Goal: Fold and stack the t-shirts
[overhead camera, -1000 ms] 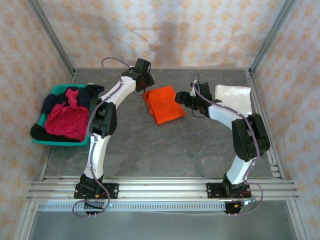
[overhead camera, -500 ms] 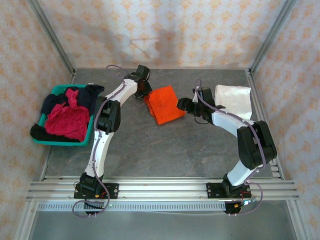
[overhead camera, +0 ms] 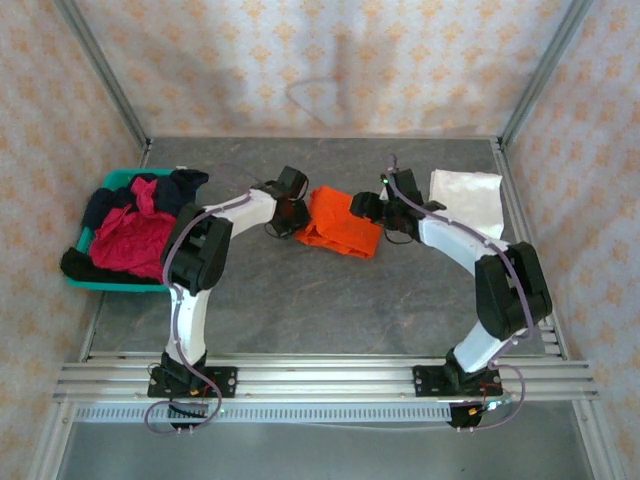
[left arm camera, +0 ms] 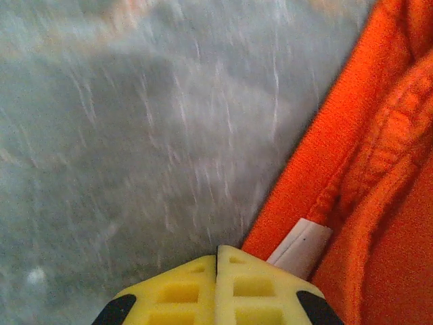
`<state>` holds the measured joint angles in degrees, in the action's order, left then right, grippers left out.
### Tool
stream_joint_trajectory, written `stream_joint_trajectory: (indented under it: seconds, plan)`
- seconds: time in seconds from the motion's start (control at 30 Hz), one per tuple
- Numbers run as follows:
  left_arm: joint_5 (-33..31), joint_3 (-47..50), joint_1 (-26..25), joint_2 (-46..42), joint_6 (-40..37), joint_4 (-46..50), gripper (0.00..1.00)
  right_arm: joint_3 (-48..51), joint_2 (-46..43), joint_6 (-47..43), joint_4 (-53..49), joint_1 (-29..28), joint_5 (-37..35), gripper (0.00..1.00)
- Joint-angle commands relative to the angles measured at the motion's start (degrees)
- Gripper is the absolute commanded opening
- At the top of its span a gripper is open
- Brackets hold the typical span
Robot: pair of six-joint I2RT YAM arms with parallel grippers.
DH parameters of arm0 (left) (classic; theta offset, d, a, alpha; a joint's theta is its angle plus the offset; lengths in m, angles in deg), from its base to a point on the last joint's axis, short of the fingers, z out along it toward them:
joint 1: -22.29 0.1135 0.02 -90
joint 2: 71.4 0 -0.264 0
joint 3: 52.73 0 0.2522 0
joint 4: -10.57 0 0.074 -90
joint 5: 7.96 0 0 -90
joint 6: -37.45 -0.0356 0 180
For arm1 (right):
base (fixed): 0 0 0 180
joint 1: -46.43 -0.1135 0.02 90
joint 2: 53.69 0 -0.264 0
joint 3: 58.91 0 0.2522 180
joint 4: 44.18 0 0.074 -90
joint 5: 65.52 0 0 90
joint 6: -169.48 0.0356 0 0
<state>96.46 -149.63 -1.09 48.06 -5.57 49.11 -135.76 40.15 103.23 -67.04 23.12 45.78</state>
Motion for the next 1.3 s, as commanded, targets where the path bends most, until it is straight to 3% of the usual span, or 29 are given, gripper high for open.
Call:
stream_joint_trajectory:
  seconds: [0.0,0.23,0.43,0.6,0.77,1.07,1.17,1.27]
  plan:
    - [0.4,3.5,-0.7,-2.6,3.0,-5.0,0.01,-3.3,2.6,-1.3,-3.2,-2.6,-3.1,0.66]
    - [-1.5,-0.9,0.8,0.0,1.2,-2.9,0.01,-5.1,5.4,-2.8,-6.7,-2.7,-7.5,0.63]
    - [-0.2,-12.9,0.7,9.7,-0.2,1.0,0.0,1.0,3.5,-1.2,-4.9,4.8,-7.1,0.56]
    - [0.7,-24.1,0.7,17.4,-1.1,6.1,0.0,0.6,7.0,-2.0,-7.3,7.5,-1.4,0.38]
    - [-1.2,-23.7,0.8,14.5,-2.2,5.8,0.01,4.2,6.0,-0.7,-3.7,6.5,3.4,0.27]
    - [-12.2,-13.6,2.2,-2.0,-9.6,5.8,0.61,7.4,1.0,0.3,-3.1,6.2,1.8,0.27]
    - [-10.9,-12.2,1.9,-5.6,-13.1,6.8,0.8,7.4,0.5,0.5,-2.9,6.2,2.0,0.3]
    - [-5.8,-10.8,1.2,-7.3,-15.8,6.8,0.89,7.3,0.3,0.9,-2.5,6.2,2.3,0.34]
